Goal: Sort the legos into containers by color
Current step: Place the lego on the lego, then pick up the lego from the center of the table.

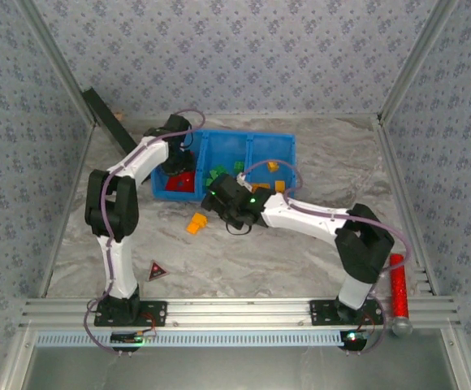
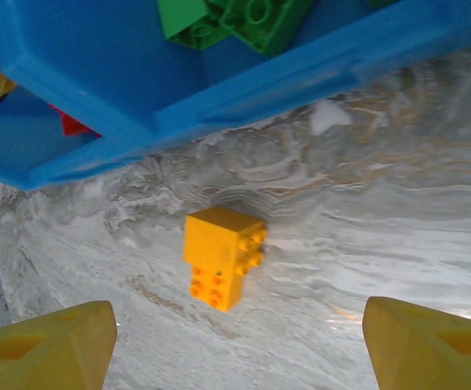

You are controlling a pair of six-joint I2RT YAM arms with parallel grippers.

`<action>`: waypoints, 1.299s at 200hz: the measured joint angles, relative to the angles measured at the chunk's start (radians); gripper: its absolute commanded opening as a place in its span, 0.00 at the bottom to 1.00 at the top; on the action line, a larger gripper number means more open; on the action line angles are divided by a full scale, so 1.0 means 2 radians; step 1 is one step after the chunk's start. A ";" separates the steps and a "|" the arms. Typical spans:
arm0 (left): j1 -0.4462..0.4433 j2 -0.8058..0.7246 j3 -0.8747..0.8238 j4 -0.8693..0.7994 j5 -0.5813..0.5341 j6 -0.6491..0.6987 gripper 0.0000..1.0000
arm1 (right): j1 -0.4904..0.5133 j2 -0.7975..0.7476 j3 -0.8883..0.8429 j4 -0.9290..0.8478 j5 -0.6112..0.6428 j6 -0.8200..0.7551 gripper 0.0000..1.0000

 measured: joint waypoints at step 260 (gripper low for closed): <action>0.053 -0.209 -0.017 0.014 0.113 0.016 0.67 | 0.005 0.250 0.263 -0.173 -0.011 -0.071 0.81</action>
